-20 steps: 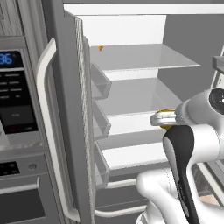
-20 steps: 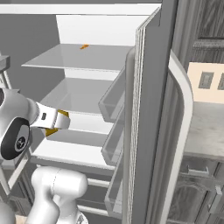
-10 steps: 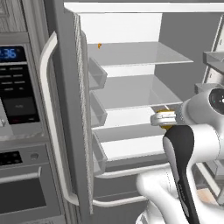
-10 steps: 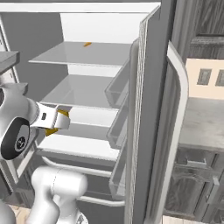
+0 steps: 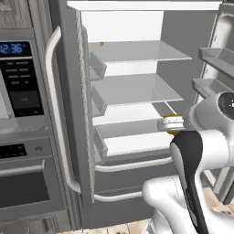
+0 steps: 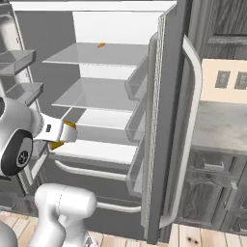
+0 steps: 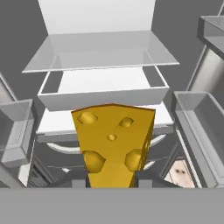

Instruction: Pick the cheese from the fridge and the cheese grater from the cabinet and place them next to the salad bowl.

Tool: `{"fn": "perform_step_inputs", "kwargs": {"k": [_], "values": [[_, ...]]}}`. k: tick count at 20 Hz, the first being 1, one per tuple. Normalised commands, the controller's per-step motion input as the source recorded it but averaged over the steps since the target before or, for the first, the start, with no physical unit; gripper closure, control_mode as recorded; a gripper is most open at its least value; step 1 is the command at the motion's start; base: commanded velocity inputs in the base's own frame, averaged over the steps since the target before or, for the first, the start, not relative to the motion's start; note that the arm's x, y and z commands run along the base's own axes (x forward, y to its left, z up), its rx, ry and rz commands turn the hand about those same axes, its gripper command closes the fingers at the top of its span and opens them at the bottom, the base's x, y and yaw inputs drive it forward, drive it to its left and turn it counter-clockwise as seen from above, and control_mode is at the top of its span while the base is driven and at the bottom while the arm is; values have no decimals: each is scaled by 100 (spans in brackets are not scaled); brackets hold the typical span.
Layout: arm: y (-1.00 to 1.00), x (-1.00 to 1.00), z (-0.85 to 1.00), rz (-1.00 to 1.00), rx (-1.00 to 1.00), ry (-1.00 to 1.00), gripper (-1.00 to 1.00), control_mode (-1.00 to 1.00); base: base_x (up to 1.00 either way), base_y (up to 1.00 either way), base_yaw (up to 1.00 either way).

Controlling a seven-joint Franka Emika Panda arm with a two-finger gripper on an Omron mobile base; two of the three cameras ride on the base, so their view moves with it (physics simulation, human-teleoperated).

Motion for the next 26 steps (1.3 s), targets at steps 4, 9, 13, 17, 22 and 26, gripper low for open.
{"fn": "perform_step_inputs", "kwargs": {"k": [4, 9, 13, 17, 22, 26], "values": [[0, 0, 0, 0, 0, 0, 100, 100, -56, 6, 0], [0, 0, 0, 0, 0, 0, 100, 100, -56, 8, 0], [0, 0, 0, 0, 0, 0, 100, 100, -54, 7, 0], [0, 0, 0, 0, 0, 0, 100, 100, -37, 13, 0], [0, 0, 0, 0, 0, 0, 100, 100, -21, 8, 15], [0, 0, 0, 0, 0, 0, 100, 100, -23, 31, 39]]}}
